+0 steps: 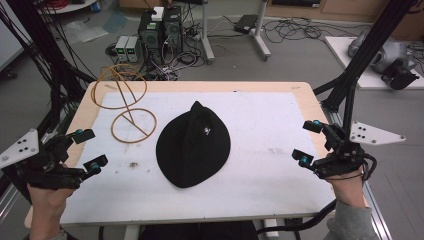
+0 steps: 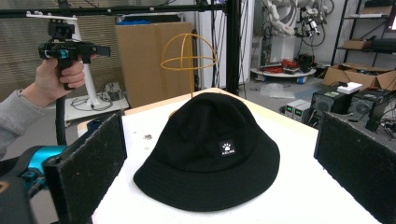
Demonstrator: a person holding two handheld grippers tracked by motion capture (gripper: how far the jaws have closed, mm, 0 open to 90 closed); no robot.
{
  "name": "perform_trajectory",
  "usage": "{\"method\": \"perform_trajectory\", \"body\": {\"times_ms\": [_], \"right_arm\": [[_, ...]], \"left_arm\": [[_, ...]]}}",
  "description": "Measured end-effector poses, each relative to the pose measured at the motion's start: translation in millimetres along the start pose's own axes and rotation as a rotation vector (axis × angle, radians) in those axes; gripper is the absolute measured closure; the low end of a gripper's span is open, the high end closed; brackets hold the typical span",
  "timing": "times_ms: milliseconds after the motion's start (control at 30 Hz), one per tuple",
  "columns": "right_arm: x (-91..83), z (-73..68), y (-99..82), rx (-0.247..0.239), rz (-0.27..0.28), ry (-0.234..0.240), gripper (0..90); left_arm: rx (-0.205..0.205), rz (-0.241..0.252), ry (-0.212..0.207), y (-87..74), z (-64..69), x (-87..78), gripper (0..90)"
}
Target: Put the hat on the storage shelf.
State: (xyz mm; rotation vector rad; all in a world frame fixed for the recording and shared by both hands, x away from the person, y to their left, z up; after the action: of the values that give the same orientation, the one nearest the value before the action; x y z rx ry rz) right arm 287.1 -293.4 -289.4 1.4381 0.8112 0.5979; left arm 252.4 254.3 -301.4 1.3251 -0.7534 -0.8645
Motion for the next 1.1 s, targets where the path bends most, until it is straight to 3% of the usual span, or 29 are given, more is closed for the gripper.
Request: {"method": "perform_trajectory", "body": {"times_ms": [500, 600, 1100], "right_arm": [[-1.2, -1.1, -0.4, -0.004, -0.008, -0.004, 1.5], [-1.1, -1.2, -0.3, -0.005, -0.008, -0.003, 1.5], [-2.7, -5.0, -3.3, -0.017, -0.036, -0.017, 1.5]], "left_arm": [[-0.008, -0.028, -0.023, 0.2, 2.7, 13.6, 8.9], [-0.005, -0.026, -0.043, 1.7, 4.0, 18.1, 8.9], [0.011, -0.077, -0.073, 6.0, 7.4, 53.2, 8.9]]}}
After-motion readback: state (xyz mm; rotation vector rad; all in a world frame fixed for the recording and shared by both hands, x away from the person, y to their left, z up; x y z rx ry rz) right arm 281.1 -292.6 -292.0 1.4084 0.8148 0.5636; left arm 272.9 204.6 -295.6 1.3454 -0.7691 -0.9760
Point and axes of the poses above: each handheld gripper's, and its own axes: x roughly forward along the jaws, y roughly out of its top, z roughly to its right, the point moved 5 cm from there along x, roughly forward along the jaws, and after that the axes turned 8 degrees about -y, right-handed, at the moved point
